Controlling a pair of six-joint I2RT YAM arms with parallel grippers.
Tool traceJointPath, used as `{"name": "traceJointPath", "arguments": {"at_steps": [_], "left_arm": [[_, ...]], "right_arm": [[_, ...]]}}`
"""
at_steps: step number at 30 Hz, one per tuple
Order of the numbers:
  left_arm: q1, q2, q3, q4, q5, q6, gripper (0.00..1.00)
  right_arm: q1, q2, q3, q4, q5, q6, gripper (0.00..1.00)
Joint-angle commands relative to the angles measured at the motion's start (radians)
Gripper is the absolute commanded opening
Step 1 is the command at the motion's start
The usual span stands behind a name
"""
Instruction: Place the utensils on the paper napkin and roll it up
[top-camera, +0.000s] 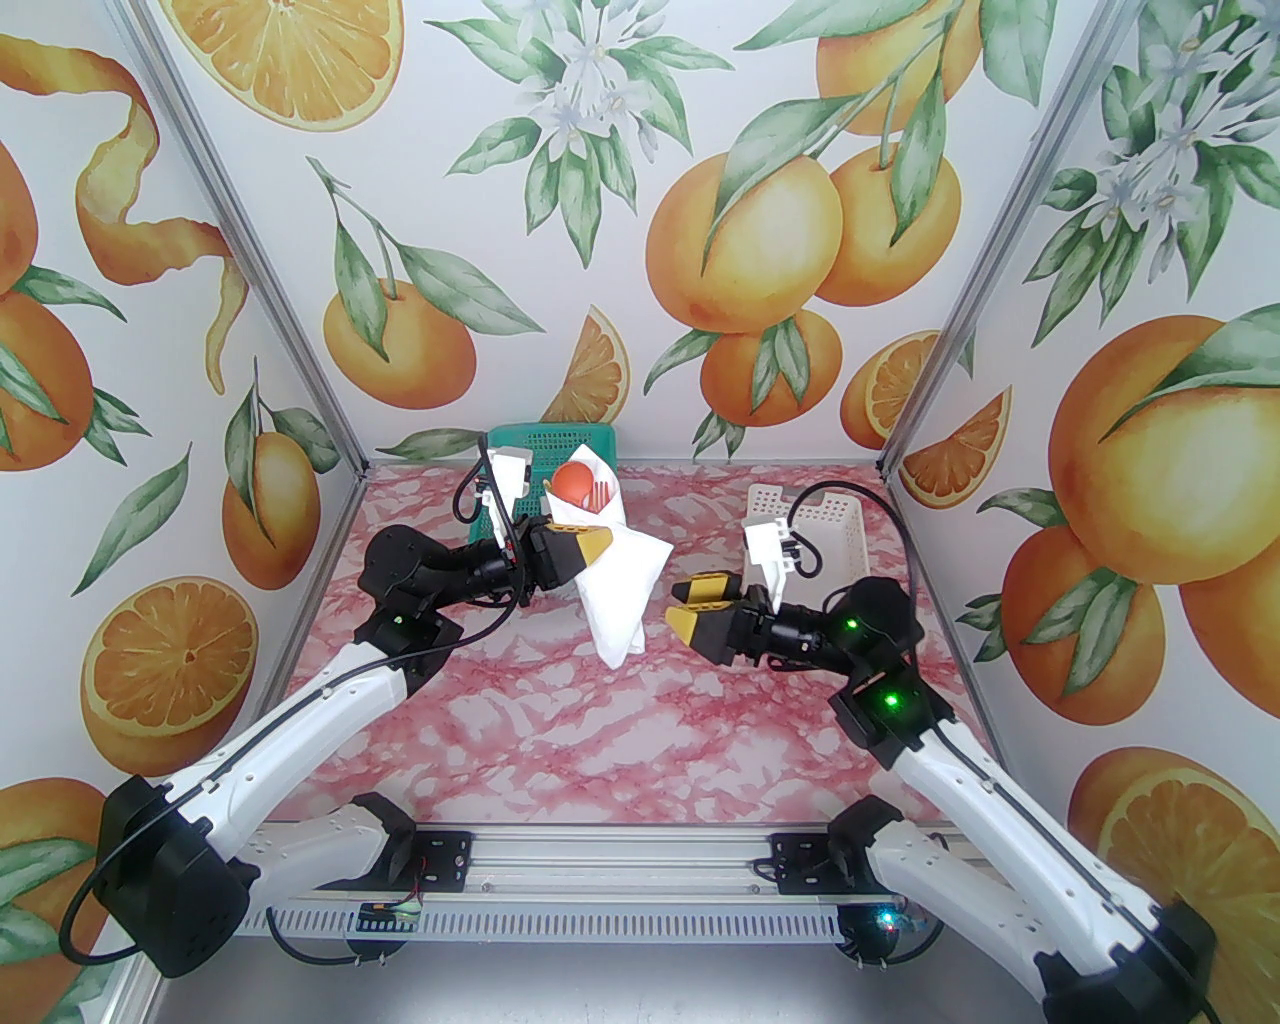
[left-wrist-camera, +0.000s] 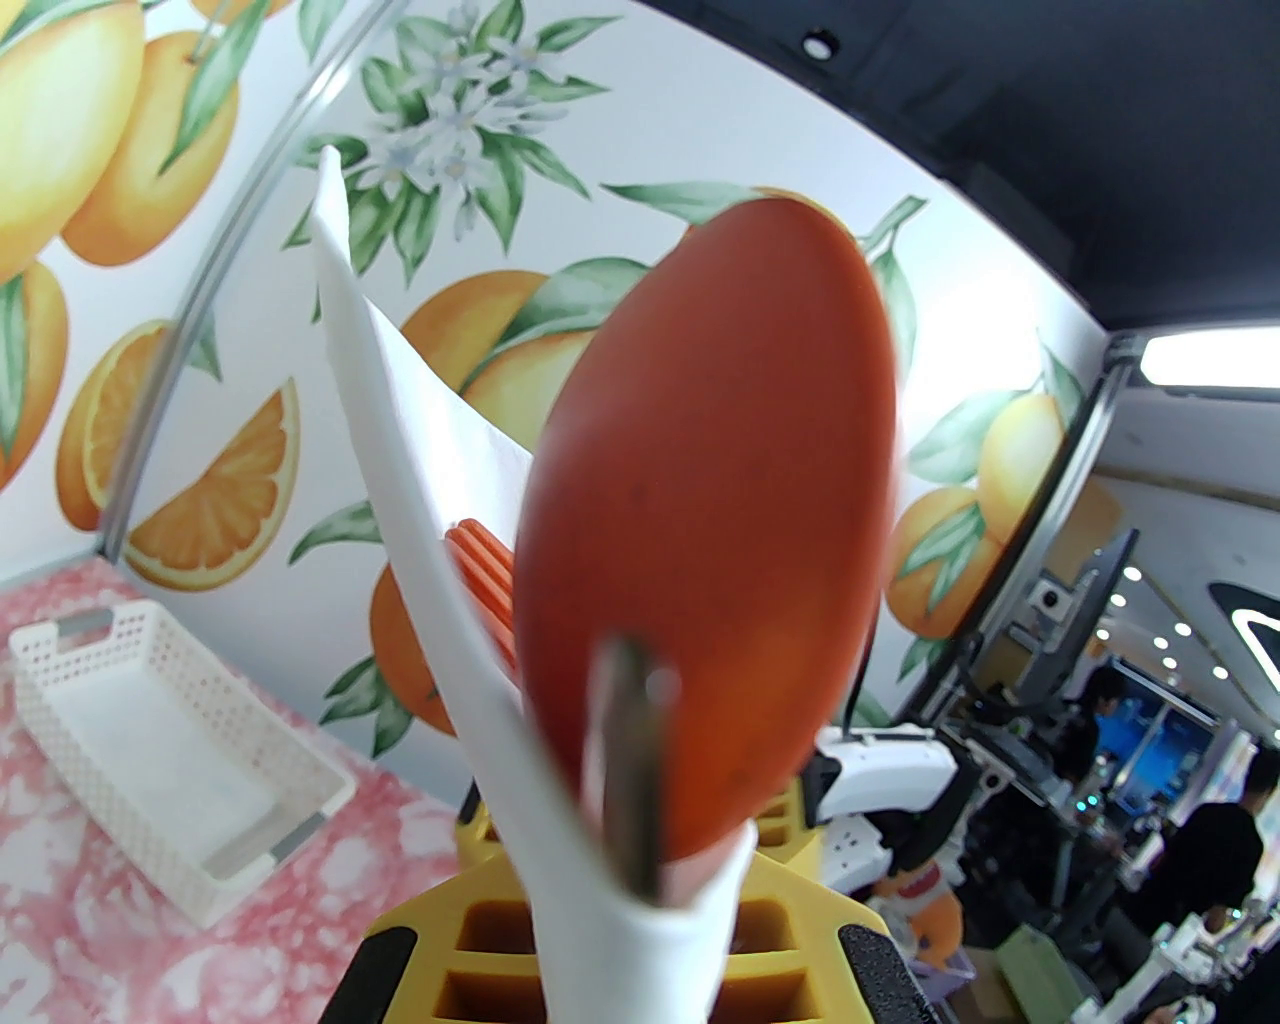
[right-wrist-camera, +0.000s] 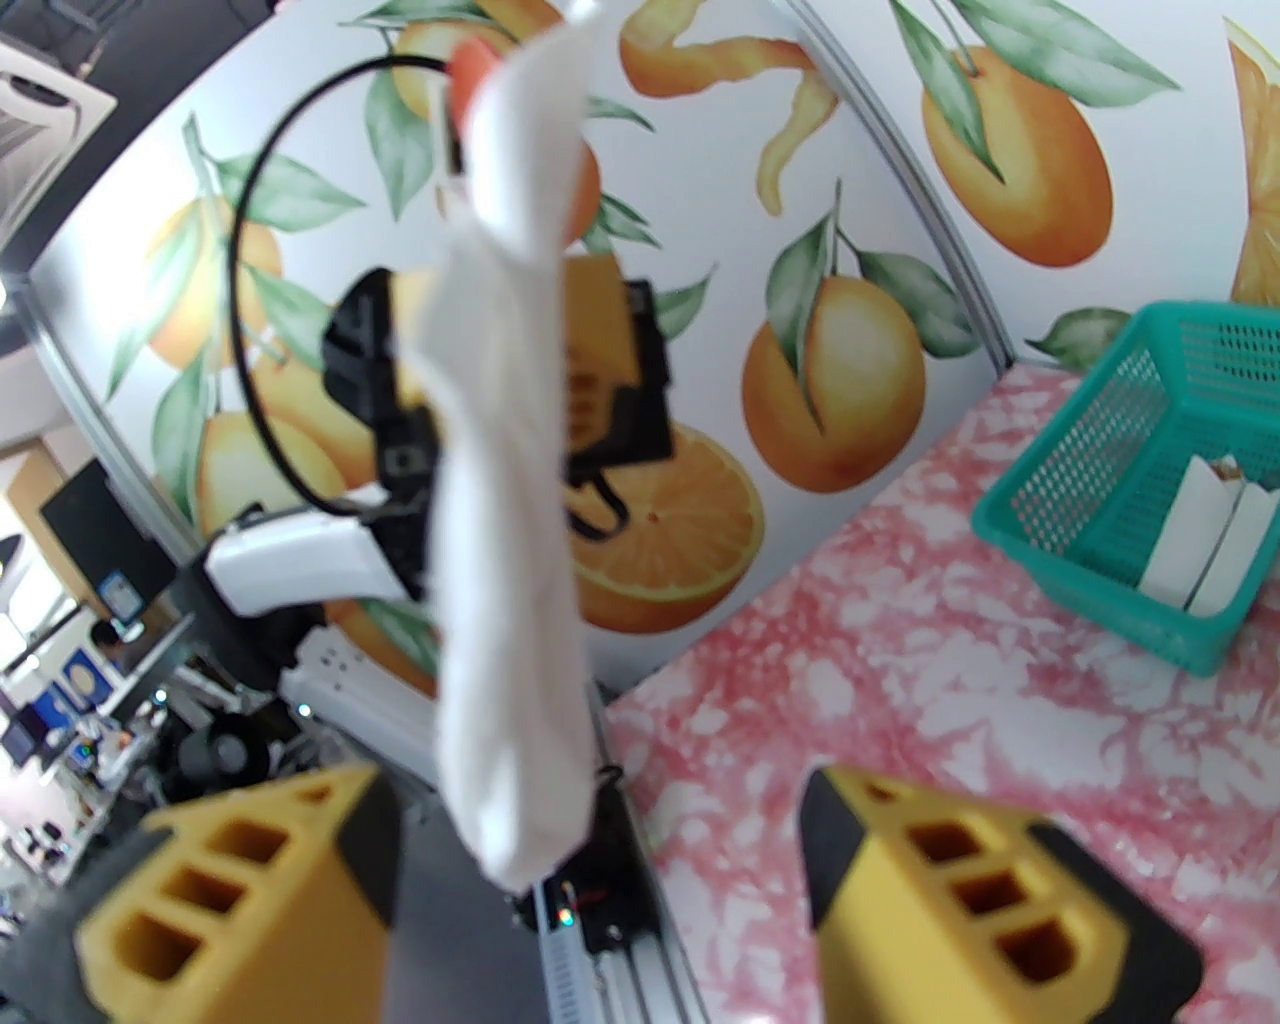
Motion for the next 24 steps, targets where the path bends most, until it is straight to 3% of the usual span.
{"name": "traceJointPath", "arguments": {"at_steps": [1, 24], "left_arm": [[-0.002, -0.012, 0.037, 0.052, -0.002, -0.009, 0.0], [-0.002, -0.018, 0.025, 0.04, -0.008, 0.003, 0.0]], "right_arm": [[0.024, 0.044, -0.003, 0.087, -0.035, 0.046, 0.69], [0.136, 0.142, 0.018, 0.24, -0.042, 0.077, 0.72]]}}
